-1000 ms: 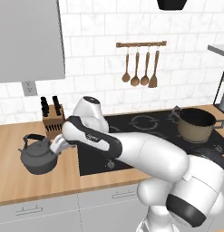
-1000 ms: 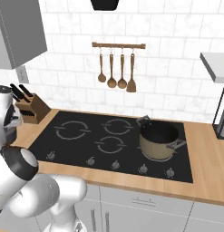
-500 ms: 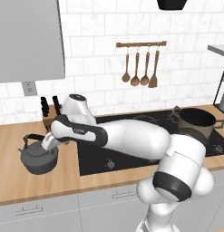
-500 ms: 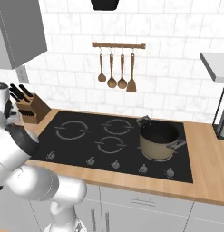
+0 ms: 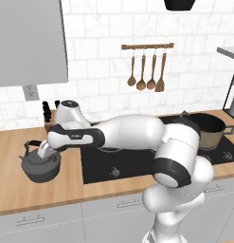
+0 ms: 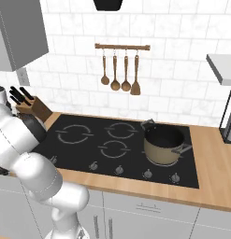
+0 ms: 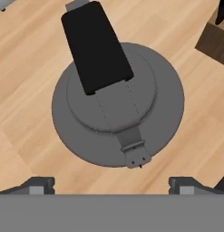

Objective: Pick the kettle from the counter and place it on a stove burner. Then turn the burner on.

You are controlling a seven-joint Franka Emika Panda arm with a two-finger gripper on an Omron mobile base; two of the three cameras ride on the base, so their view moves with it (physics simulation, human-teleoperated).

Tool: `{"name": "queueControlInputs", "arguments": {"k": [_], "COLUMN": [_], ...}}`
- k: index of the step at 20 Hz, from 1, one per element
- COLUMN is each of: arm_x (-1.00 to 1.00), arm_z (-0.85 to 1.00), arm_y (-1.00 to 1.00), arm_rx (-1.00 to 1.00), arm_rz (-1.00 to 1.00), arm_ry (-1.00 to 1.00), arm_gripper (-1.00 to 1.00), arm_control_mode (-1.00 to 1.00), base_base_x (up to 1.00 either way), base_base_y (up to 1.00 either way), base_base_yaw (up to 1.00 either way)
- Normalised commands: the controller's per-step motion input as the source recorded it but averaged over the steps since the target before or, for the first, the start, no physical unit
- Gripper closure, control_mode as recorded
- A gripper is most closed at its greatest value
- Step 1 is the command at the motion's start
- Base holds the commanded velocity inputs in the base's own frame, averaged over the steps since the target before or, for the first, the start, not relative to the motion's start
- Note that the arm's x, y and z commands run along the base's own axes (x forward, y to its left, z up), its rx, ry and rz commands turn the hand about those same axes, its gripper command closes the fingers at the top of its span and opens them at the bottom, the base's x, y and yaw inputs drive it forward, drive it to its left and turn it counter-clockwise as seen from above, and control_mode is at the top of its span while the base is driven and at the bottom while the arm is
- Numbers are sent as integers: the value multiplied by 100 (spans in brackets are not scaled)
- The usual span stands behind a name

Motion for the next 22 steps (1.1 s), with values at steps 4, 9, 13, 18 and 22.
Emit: {"name": "queueControlInputs", "arguments": {"k": [4,9,13,18,22], "arm_x": [8,2,8,13,14], "arm_z": [-18,-18,-14,-5,-4], "arm_y": [5,3,0,0,0], "arm_rx": [0,0,0,0,0], "arm_rz": [0,0,0,0,0], "arm_ry": [-12,-13,-8,-5,-2], "arm_gripper": [-100,-100,-100,-100,-100], "arm_control_mode": [-100,-100,-100,-100,-100], "base_base_x": [0,0,0,0,0], "base_base_y": [0,0,0,0,0], "base_base_yaw": [0,0,0,0,0]}}
